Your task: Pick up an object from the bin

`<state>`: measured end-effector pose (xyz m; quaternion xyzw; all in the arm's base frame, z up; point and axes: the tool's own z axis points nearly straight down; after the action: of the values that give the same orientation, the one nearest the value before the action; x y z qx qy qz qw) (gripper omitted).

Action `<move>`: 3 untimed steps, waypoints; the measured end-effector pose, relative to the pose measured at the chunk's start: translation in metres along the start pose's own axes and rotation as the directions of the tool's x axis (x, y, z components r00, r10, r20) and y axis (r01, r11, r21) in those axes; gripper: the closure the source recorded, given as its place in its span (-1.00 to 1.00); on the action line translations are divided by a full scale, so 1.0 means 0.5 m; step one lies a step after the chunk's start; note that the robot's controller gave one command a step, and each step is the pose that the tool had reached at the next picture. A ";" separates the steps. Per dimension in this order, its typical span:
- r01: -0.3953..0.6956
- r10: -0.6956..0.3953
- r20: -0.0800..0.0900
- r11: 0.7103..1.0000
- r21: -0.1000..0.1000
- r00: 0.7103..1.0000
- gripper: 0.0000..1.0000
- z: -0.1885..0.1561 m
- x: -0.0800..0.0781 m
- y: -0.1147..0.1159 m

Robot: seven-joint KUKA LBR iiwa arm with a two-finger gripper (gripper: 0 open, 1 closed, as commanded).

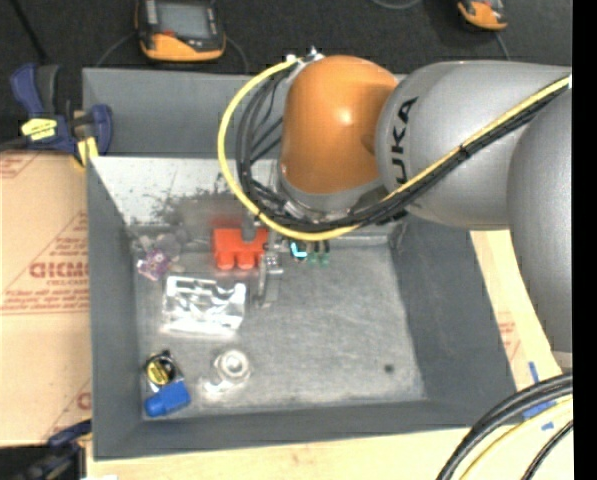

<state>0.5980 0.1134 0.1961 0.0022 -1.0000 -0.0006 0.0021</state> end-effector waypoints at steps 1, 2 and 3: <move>0.136 -0.136 0.015 0.991 0.000 0.991 -1.00 0.209 0.085 0.153; 0.454 -0.454 0.006 0.891 0.003 0.891 -1.00 0.252 0.203 0.216; 0.484 -0.484 0.026 0.875 0.009 0.874 -1.00 0.245 0.236 0.241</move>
Offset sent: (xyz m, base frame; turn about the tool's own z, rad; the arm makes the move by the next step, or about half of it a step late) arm -0.0459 0.0752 -0.1056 -0.1305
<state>0.4790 0.2334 0.0744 0.2524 -0.9676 0.0000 -0.0117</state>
